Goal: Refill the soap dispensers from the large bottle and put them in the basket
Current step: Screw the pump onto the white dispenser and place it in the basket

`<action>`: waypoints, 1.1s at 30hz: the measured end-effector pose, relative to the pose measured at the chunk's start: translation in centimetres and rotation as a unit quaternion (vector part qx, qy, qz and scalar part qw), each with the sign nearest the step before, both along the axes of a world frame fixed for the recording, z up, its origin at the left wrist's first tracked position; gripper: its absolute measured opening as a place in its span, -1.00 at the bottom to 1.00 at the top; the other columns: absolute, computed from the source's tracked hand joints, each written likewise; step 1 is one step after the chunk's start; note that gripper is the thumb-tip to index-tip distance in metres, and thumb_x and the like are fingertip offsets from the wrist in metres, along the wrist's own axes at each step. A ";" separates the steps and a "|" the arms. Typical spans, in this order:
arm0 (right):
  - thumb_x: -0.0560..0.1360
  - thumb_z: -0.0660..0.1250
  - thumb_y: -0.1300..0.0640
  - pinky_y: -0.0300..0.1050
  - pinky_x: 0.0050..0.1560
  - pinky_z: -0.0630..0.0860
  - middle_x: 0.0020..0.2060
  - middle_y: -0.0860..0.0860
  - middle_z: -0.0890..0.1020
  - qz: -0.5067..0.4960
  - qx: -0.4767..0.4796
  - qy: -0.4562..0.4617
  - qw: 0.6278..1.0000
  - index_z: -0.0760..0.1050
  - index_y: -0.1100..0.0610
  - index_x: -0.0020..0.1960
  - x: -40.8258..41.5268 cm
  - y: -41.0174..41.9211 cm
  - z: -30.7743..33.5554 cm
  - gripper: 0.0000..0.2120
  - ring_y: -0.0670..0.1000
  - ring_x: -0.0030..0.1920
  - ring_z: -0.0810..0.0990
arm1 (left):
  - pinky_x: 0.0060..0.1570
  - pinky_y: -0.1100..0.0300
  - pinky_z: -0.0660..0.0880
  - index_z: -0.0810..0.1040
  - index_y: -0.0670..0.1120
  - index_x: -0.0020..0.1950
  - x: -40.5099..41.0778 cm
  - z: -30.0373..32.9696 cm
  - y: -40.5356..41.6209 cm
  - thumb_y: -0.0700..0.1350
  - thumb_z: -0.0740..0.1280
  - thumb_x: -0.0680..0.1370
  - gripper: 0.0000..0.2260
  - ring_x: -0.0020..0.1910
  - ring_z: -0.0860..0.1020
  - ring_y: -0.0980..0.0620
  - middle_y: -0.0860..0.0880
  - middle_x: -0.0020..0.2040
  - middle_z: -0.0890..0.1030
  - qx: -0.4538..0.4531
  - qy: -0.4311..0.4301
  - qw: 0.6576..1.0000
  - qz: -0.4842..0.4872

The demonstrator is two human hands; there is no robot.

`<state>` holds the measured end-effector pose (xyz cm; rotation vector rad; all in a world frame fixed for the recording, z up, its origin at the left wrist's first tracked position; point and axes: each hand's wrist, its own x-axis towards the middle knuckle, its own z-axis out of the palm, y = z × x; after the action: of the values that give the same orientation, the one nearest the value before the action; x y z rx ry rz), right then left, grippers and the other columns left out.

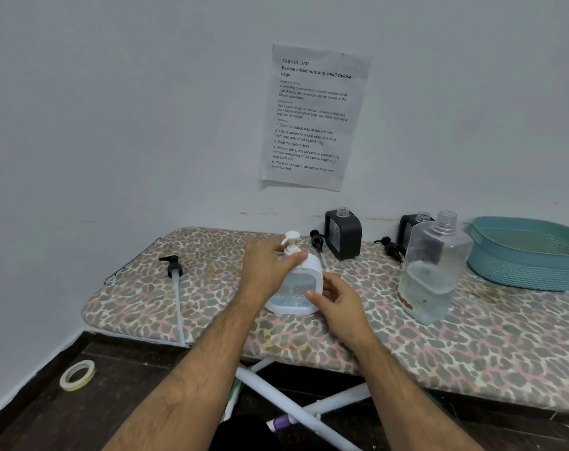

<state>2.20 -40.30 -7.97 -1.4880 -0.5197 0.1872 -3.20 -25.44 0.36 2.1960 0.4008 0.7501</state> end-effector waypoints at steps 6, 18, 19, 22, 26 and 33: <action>0.50 0.45 0.25 0.00 0.13 0.63 0.06 -0.02 0.70 0.001 -0.003 -0.003 1.000 0.55 0.05 0.25 0.1 0.0 0.0 -0.65 -0.08 0.06 0.68 | 0.02 0.40 0.35 0.68 -0.13 0.04 0.7 0.0 1.3 -0.01 0.51 0.47 -0.75 -0.09 0.46 0.26 0.24 -0.13 0.50 0.003 0.037 0.998 -0.045; 0.50 0.44 0.26 -0.01 0.11 0.63 0.07 0.00 0.68 -0.004 -0.011 0.003 1.000 0.52 0.05 0.22 -0.2 0.1 0.2 -0.67 -0.06 0.05 0.68 | 0.02 0.43 0.39 0.65 -0.05 0.22 -0.5 -0.4 1.7 0.01 0.49 0.49 -0.67 0.05 0.55 0.25 0.14 0.12 0.62 -0.042 0.014 0.995 -0.092; 0.50 0.44 0.26 0.00 0.11 0.63 0.07 0.00 0.68 -0.008 -0.014 0.003 1.000 0.52 0.06 0.23 -0.2 0.1 0.2 -0.67 -0.05 0.05 0.68 | 0.13 0.34 0.40 0.61 -0.04 0.28 -0.8 -0.6 1.8 0.02 0.47 0.50 -0.63 0.14 0.53 0.22 0.12 0.20 0.60 -0.052 0.008 0.994 -0.098; 0.50 0.46 0.23 0.03 0.12 0.63 0.09 0.01 0.68 -0.012 -0.027 0.010 1.000 0.52 0.10 0.27 -0.1 0.2 0.3 -0.64 -0.04 0.07 0.68 | 0.19 0.28 0.45 0.54 0.00 0.35 -2.1 -1.5 2.4 0.02 0.43 0.54 -0.61 0.23 0.53 0.18 0.15 0.27 0.57 -0.095 0.004 0.989 -0.118; 0.49 0.45 0.25 0.00 0.08 0.64 0.20 0.06 0.63 0.010 -0.066 0.027 0.997 0.43 0.06 0.37 0.4 -0.1 1.4 -0.52 0.00 0.11 0.65 | 0.00 0.36 0.55 0.52 -0.02 0.32 -3.4 -3.3 3.3 -0.06 0.39 0.57 -0.68 0.15 0.60 0.16 0.15 0.18 0.60 -0.162 -0.003 0.978 -0.133; 0.52 0.39 0.31 -0.07 0.01 0.65 0.27 0.06 0.56 0.035 -0.117 0.002 0.993 0.36 -0.03 0.48 0.8 -0.8 4.0 -0.40 0.05 0.23 0.57 | -0.06 0.19 0.63 0.44 -0.06 0.46 -3.8 -4.2 3.2 -0.11 0.35 0.61 -0.59 0.13 0.64 0.07 -0.05 0.26 0.61 -0.226 0.005 0.964 -0.140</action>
<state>2.95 -41.06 -4.02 -1.6969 -0.5620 0.3152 -6.97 -22.28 -3.82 1.7745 0.2300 0.4402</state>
